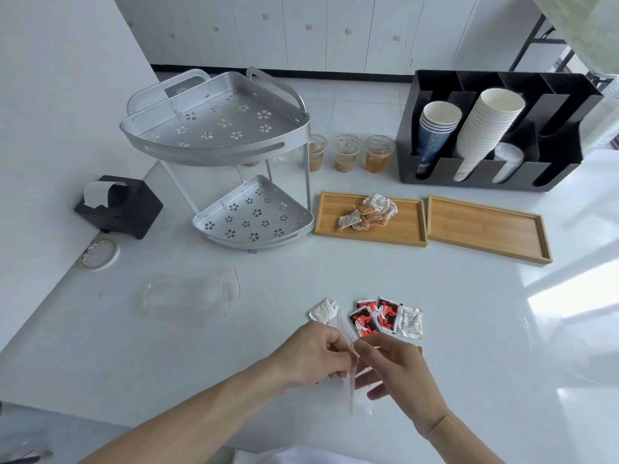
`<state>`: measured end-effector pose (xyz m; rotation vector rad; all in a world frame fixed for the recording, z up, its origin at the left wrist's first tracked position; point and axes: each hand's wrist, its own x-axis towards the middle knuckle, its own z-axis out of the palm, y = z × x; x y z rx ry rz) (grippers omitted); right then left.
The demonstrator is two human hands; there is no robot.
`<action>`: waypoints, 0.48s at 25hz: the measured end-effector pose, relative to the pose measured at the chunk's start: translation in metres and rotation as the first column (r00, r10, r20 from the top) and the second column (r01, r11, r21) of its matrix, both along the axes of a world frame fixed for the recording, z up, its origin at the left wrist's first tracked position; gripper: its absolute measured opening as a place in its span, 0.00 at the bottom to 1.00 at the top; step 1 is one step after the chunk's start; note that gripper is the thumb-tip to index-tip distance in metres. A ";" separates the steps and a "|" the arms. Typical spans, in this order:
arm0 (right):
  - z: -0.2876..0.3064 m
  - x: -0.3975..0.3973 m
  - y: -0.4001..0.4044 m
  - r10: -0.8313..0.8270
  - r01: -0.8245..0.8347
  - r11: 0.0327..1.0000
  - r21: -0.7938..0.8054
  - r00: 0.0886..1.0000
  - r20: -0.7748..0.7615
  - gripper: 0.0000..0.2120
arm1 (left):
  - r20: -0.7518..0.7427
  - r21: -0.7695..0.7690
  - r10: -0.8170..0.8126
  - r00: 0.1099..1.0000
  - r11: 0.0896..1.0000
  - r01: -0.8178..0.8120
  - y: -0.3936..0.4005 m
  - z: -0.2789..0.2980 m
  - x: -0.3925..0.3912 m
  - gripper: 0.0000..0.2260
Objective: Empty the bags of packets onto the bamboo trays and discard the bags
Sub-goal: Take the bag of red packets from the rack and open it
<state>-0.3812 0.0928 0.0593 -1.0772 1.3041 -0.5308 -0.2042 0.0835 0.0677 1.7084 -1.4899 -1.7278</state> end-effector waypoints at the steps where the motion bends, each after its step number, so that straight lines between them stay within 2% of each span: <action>1: 0.002 0.000 -0.003 0.003 -0.003 0.998 0.063 1.000 0.009 0.07 | -0.006 0.000 -0.008 1.000 1.000 0.008 0.001 -0.001 -0.001 0.06; 5: 0.005 -0.001 -0.012 0.027 -0.024 0.982 0.189 1.000 -0.011 0.10 | -0.041 0.005 -0.024 0.999 1.000 0.025 0.002 -0.006 -0.004 0.07; 12: 0.008 -0.006 -0.021 0.086 -0.080 0.966 0.246 0.996 -0.015 0.11 | -0.179 0.081 -0.009 0.984 0.996 0.024 -0.002 -0.010 0.005 0.07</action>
